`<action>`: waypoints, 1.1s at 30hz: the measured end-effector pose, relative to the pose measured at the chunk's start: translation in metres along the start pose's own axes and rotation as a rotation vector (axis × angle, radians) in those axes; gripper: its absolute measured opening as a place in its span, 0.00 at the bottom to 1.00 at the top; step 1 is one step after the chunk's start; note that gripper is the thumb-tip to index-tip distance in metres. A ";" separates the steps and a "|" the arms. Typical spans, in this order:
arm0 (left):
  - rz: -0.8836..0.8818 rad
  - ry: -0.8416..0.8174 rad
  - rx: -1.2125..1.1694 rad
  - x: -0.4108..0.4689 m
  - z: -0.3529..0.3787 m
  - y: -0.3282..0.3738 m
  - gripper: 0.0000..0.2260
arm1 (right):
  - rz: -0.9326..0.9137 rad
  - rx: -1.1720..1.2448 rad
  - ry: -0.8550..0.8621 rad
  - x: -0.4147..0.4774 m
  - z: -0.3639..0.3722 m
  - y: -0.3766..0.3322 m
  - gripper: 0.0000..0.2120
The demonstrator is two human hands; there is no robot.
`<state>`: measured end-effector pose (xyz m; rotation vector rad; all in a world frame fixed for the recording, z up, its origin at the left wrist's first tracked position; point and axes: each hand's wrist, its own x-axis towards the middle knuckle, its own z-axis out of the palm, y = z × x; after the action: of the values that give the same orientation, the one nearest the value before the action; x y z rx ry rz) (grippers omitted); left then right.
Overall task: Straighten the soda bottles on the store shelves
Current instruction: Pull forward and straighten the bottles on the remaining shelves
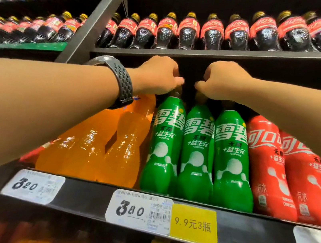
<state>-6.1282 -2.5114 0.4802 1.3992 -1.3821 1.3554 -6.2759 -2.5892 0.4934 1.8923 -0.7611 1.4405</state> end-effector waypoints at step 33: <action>-0.162 -0.264 -0.038 -0.012 -0.045 -0.095 0.22 | 0.118 0.204 -0.258 0.018 0.009 -0.110 0.22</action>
<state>-6.0415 -2.4512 0.4920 1.6715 -1.4174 1.0647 -6.1825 -2.5282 0.4937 2.2545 -0.8863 1.4053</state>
